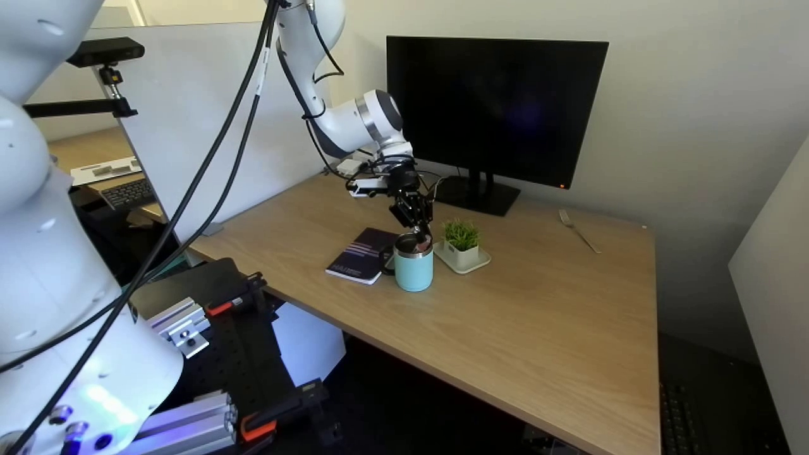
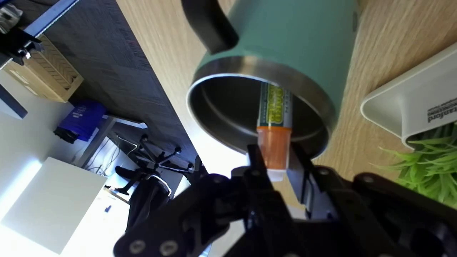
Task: Pick the marker from the cup and put it on the table
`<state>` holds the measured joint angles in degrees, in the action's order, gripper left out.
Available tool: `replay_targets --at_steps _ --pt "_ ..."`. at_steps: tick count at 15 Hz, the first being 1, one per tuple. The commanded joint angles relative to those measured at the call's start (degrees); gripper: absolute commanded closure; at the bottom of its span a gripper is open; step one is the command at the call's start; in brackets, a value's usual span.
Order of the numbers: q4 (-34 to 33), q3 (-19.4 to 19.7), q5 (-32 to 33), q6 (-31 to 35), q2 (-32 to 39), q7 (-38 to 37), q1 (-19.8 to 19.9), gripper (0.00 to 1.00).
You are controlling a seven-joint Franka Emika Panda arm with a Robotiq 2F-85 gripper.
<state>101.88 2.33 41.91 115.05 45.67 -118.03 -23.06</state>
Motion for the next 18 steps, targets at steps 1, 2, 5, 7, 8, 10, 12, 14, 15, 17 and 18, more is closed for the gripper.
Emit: replay_targets --at_steps 1,2,5,7,8,10,12,14,15,17,18 --pt "-0.4 -0.4 1.2 0.0 -0.5 0.2 0.5 0.94" --pt "-0.4 -0.3 1.3 -0.2 -0.9 0.2 0.4 0.94" --pt "-0.3 -0.4 1.7 -0.6 -2.4 0.4 0.2 0.94" --pt "0.0 -0.6 2.1 -1.3 -3.9 0.3 -0.1 0.94" --pt "0.3 -0.7 2.3 -2.0 -4.9 0.4 -0.3 0.94" --pt "0.7 -1.0 2.9 -3.8 -6.7 0.3 -0.8 0.94" --pt "1.4 -1.7 3.9 -5.9 -8.6 0.1 -1.2 0.94" --pt "2.5 -2.6 4.9 -8.5 -10.8 0.0 -1.5 0.94" --pt "3.2 -3.1 5.3 -9.6 -12.0 0.0 -1.4 0.94" --pt "4.9 -4.3 6.0 -11.0 -14.7 0.2 -1.1 0.94" --pt "5.9 -4.7 6.3 -11.5 -16.3 0.4 -0.8 0.94"
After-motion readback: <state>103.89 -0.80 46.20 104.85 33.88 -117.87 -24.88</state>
